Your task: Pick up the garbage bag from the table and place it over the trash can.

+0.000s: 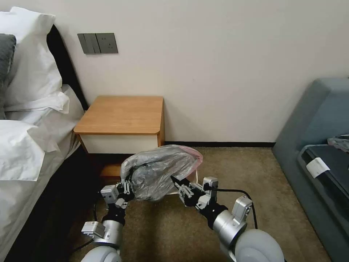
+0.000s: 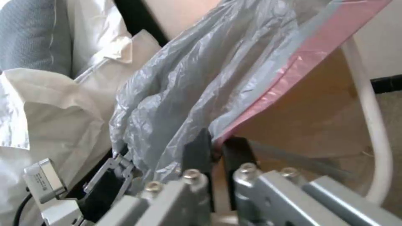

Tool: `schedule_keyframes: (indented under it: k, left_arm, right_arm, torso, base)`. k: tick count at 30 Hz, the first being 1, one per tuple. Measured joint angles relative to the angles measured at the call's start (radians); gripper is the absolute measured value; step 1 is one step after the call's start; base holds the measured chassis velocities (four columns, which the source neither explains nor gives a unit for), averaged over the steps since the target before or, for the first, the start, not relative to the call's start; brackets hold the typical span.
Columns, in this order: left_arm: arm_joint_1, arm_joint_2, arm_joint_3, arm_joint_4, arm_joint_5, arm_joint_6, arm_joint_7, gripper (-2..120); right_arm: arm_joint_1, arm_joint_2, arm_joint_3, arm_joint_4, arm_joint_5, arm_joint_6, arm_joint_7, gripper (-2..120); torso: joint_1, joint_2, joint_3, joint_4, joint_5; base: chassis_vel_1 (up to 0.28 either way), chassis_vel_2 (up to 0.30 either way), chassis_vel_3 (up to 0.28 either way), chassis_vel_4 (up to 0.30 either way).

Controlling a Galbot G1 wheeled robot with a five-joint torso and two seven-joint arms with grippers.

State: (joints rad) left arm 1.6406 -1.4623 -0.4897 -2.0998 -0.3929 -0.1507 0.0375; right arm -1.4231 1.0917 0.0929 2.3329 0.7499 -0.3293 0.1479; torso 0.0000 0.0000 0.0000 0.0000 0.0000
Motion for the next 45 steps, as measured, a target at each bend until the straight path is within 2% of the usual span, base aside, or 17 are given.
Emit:
schedule_keyframes:
  k: [1, 9, 11, 13, 16, 23, 32, 40, 45]
  left_arm:
    - [0.000, 0.000, 0.000, -0.001, 0.000, 0.000, 0.000, 3]
    - [0.000, 0.000, -0.001, -0.002, 0.000, 0.000, 0.000, 3]
    - [-0.002, -0.002, -0.002, -0.002, 0.000, 0.000, -0.001, 3]
    - [-0.002, -0.002, -0.003, -0.002, 0.001, -0.001, -0.002, 3]
    - [-0.005, -0.005, -0.004, -0.002, 0.008, -0.003, -0.003, 3]
    - [-0.007, -0.008, -0.005, 0.001, 0.021, -0.008, -0.006, 3]
    - [-0.011, -0.014, -0.007, 0.003, 0.033, -0.010, -0.019, 3]
    - [-0.014, -0.011, -0.016, 0.001, 0.007, -0.009, -0.024, 3]
    - [-0.015, -0.011, -0.013, -0.006, -0.044, 0.009, -0.034, 3]
  right_arm:
    - [0.000, 0.000, 0.000, 0.000, -0.002, 0.001, 0.000, 0]
    - [-0.002, 0.003, -0.010, 0.006, -0.002, -0.003, 0.028, 0]
    - [-0.005, 0.008, -0.024, 0.033, 0.010, -0.030, 0.091, 0]
    - [-0.007, 0.010, -0.028, 0.040, 0.011, -0.036, 0.107, 0]
    - [-0.023, 0.019, -0.050, 0.095, 0.004, -0.108, 0.258, 0]
    - [-0.055, 0.030, -0.073, 0.124, -0.052, -0.147, 0.374, 0]
    - [-0.103, 0.043, -0.095, 0.153, -0.143, -0.163, 0.399, 0]
    - [-0.122, 0.035, -0.046, 0.134, -0.152, -0.155, 0.390, 0]
    - [-0.127, 0.034, -0.014, 0.108, -0.157, -0.140, 0.375, 0]
  torso:
    - [0.000, 0.000, 0.000, 0.0000, 0.0001]
    - [0.000, 0.000, 0.000, 0.0000, 0.0001]
    - [0.000, 0.000, 0.000, 0.0001, 0.0000]
    - [0.000, 0.000, 0.000, 0.0000, 0.0000]
    - [0.000, 0.000, 0.000, 0.0000, 0.0001]
    - [0.000, 0.000, 0.000, 0.0000, 0.0001]
    - [0.000, 0.000, 0.000, 0.0000, 0.0000]
    - [0.000, 0.000, 0.000, 0.0000, 0.0001]
    - [0.000, 0.000, 0.000, 0.0000, 0.0000]
  base:
    - [0.000, 0.000, 0.000, 0.000]
    - [0.000, 0.000, 0.000, 0.000]
    - [0.000, 0.000, 0.000, 0.000]
    - [0.000, 0.000, 0.000, 0.000]
    - [0.000, 0.000, 0.000, 0.000]
    - [0.000, 0.000, 0.000, 0.000]
    - [0.000, 0.000, 0.000, 0.000]
    - [0.000, 0.000, 0.000, 0.000]
    - [0.000, 0.000, 0.000, 0.000]
